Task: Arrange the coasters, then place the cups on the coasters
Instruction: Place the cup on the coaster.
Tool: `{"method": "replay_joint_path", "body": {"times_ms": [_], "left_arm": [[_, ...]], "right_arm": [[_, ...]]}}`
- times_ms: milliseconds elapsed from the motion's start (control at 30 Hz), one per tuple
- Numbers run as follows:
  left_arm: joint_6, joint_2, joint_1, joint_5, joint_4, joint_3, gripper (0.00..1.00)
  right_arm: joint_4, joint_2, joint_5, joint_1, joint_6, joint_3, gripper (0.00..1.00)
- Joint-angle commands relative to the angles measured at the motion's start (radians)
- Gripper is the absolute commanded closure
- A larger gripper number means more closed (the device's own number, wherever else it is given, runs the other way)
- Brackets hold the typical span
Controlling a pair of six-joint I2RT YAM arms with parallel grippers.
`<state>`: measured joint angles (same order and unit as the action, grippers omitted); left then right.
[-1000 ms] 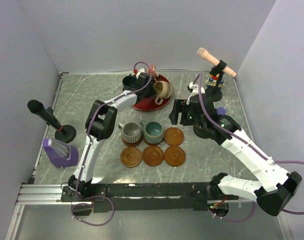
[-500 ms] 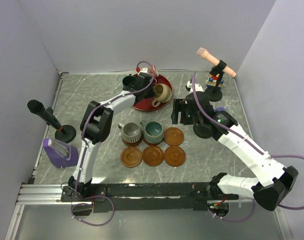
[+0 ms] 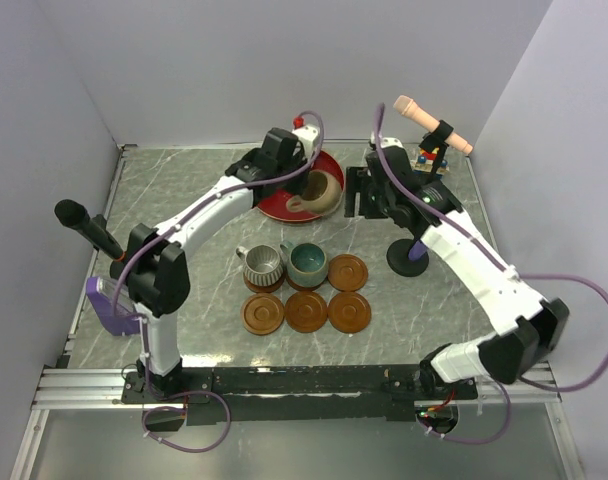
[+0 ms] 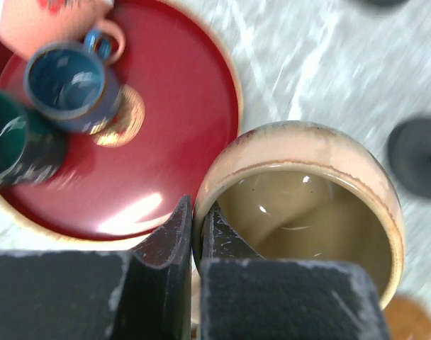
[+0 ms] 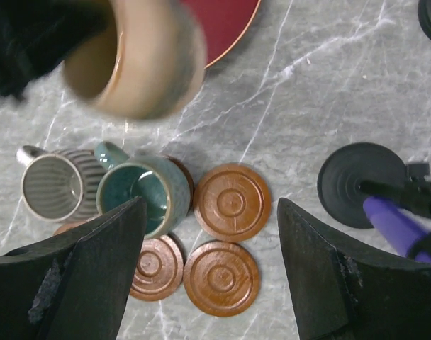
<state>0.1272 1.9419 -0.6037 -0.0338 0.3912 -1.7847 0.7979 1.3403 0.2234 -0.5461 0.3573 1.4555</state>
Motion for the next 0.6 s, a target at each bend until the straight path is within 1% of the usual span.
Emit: {"method": "replay_joint_path", "body": {"times_ms": [0, 133, 167, 233, 300, 567], "left_arm": [[-0.164, -0.125, -0.033, 0.031, 0.055, 0.065, 0.99], [-0.146, -0.184, -0.060, 0.031, 0.061, 0.116, 0.99], [-0.141, -0.207, -0.074, 0.070, 0.046, 0.131, 0.99], [-0.135, -0.231, -0.096, 0.080, 0.029, 0.162, 0.99], [-0.089, -0.241, -0.110, 0.075, 0.031, 0.169, 0.99], [-0.083, -0.277, -0.153, 0.109, 0.008, 0.202, 0.99]], "right_arm": [[0.024, 0.063, -0.015, 0.006, -0.026, 0.108, 0.21], [0.020, 0.085, -0.042, -0.002, 0.003, 0.126, 0.23], [0.012, 0.086, -0.051, -0.006, 0.012, 0.121, 0.23], [-0.003, 0.092, -0.071, -0.018, 0.028, 0.108, 0.25], [-0.011, 0.103, -0.090, -0.034, 0.043, 0.098, 0.26], [-0.066, 0.132, -0.082, -0.061, 0.081, 0.049, 0.27]]}}
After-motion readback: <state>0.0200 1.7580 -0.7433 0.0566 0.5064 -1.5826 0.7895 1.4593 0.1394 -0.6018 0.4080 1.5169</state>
